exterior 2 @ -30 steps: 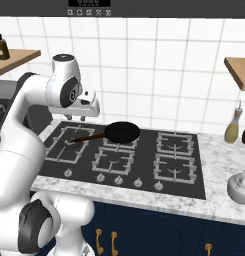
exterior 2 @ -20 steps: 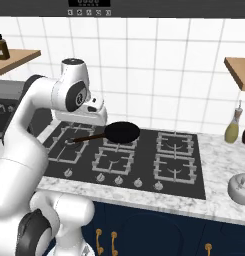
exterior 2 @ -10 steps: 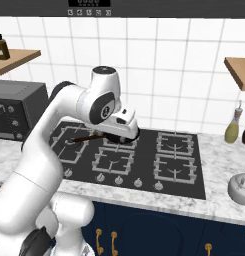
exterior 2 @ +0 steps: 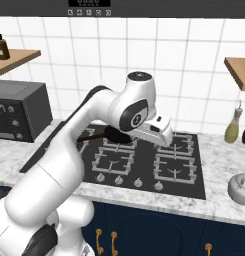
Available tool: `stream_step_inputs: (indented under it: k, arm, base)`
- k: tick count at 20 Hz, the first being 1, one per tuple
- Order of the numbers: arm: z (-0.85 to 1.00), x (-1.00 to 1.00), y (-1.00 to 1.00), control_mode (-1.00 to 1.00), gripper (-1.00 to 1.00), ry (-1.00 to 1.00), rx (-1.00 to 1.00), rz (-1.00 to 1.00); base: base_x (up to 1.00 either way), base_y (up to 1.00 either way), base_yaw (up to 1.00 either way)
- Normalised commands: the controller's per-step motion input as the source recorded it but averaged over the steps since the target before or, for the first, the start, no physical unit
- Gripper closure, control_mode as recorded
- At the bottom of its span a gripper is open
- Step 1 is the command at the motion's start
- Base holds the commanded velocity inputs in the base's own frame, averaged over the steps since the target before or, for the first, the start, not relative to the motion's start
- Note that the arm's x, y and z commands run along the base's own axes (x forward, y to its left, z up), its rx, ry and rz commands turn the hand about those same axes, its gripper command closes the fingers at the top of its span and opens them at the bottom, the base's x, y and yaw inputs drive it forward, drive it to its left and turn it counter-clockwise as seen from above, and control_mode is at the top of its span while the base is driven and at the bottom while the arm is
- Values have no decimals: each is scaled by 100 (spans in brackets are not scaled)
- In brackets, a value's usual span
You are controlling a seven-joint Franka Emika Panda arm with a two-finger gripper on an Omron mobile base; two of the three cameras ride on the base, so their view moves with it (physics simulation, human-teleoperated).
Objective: Pick the kettle from the counter and place it on a stove burner. Then turn the burner on.
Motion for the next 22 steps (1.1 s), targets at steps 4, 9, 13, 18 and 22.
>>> stream_step_inputs:
  k: [4, 9, 13, 18, 22]
  arm:
    - [0, 0, -94, -100, -100, 0, -6, -13]
    - [-22, 0, -71, -100, -100, 4, -10, -14]
    - [-34, 0, -54, -100, -100, 4, -13, -14]
    - [-20, 0, -55, -100, -100, 0, -5, -14]
    - [-17, 0, -68, -100, -100, 0, 0, -13]
  base:
    - [0, 0, 0]
    - [0, 0, 0]
    - [0, 0, 0]
    - [0, 0, 0]
    - [0, 0, 0]
